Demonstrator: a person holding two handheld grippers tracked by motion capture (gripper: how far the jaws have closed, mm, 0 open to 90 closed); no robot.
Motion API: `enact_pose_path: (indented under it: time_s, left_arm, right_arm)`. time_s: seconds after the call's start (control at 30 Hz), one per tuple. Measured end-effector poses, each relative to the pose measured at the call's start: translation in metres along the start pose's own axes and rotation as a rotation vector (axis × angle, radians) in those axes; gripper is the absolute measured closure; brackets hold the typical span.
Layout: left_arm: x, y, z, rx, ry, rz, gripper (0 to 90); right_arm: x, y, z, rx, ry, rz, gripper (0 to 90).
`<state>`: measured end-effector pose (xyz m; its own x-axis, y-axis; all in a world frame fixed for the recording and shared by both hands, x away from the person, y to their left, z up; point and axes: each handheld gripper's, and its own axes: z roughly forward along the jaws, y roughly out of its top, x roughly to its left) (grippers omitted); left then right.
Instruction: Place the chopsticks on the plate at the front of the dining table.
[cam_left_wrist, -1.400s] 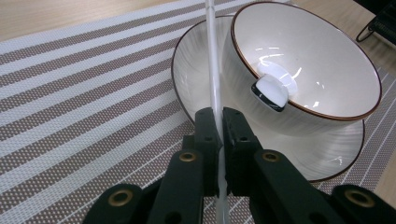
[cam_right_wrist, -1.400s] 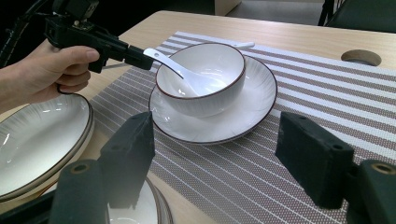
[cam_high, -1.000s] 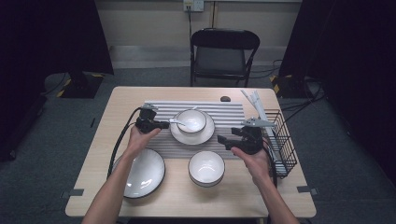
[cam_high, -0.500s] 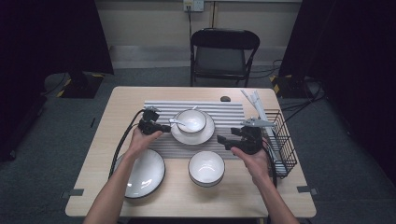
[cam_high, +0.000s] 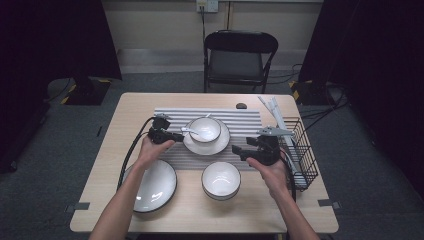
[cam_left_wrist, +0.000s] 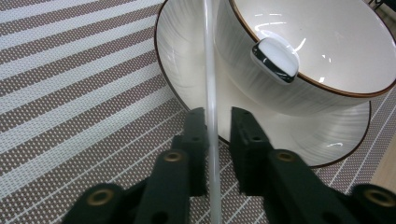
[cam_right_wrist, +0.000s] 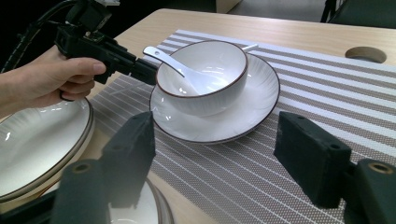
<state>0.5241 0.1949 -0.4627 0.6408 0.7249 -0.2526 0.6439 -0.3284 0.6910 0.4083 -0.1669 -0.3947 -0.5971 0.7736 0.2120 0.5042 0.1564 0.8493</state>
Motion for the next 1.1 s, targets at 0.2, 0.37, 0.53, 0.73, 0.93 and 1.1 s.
enact_pose_path:
  time_s: [0.2, 0.37, 0.53, 0.73, 0.93, 1.1]
  left_arm:
    - [0.0, 0.001, -0.004, -0.029, 0.004, -0.014, 64.1]
    - [0.0, 0.001, -0.012, -0.067, 0.012, -0.036, 49.6]
    - [0.002, -0.004, -0.018, -0.095, 0.006, -0.052, 42.2]
    - [0.003, -0.01, -0.026, -0.11, 0.008, -0.049, 35.3]
    - [0.001, -0.015, -0.037, -0.137, 0.006, -0.044, 31.6]
    - [-0.007, -0.012, -0.048, -0.16, 0.005, -0.021, 30.8]
  right_arm:
    - [-0.001, 0.0, 0.0, 0.002, 0.006, 0.004, 30.8]
    - [-0.004, 0.0, 0.0, 0.01, 0.027, 0.01, 33.6]
    - [-0.005, 0.0, 0.001, 0.021, 0.047, 0.006, 35.1]
    - [-0.009, 0.001, 0.0, 0.016, 0.064, 0.011, 33.4]
    - [-0.01, 0.001, 0.001, 0.017, 0.063, 0.015, 32.9]
    - [-0.009, 0.001, 0.003, 0.023, 0.059, 0.018, 35.1]
